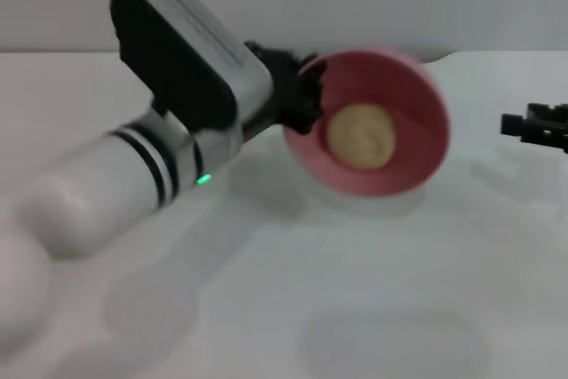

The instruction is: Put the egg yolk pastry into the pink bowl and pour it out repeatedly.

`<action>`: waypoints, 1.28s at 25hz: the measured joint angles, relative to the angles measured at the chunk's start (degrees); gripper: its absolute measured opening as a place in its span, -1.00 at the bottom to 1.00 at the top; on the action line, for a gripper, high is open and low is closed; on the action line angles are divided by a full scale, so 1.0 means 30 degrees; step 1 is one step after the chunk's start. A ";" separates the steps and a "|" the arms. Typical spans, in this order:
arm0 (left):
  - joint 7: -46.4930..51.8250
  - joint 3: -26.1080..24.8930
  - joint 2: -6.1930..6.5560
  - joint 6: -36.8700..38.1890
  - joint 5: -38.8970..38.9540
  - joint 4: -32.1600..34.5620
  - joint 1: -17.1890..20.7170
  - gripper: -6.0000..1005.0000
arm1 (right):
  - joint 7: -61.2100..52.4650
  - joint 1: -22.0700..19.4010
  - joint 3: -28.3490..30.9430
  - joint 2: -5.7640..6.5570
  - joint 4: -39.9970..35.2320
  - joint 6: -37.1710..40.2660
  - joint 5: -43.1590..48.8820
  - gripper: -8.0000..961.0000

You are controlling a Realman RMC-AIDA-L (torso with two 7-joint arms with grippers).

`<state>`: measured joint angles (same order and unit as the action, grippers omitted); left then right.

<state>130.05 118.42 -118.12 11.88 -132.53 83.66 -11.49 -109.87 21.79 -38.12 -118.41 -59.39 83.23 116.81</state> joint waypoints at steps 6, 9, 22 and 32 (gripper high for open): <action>-0.5825 0.6184 -0.0197 -1.2177 -0.1554 -0.3367 0.0194 -0.99 | 0.0286 -0.0367 0.0942 0.0006 0.0527 -0.0047 -0.0001 0.32; -1.0586 0.9292 -0.0315 -1.6964 -0.1458 -0.5835 -0.0838 -0.99 | 0.0292 -0.0494 0.0959 -0.0012 0.0540 -0.0051 0.0001 0.32; -1.2946 1.0672 -0.0326 -1.9136 -0.0931 -0.8503 -0.2531 -0.99 | 0.0327 -0.0583 0.0809 -0.0037 0.0876 0.0120 -0.0107 0.32; -1.2120 0.5190 -0.0075 -1.1904 0.6391 -0.3674 -0.1200 -0.99 | 0.0328 -0.0286 -0.0407 -0.0047 0.0904 0.0242 -0.0105 0.31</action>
<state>93.69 133.99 -118.34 -23.83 -113.36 72.64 -15.09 -108.89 20.93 -39.34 -118.55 -56.68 83.95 116.50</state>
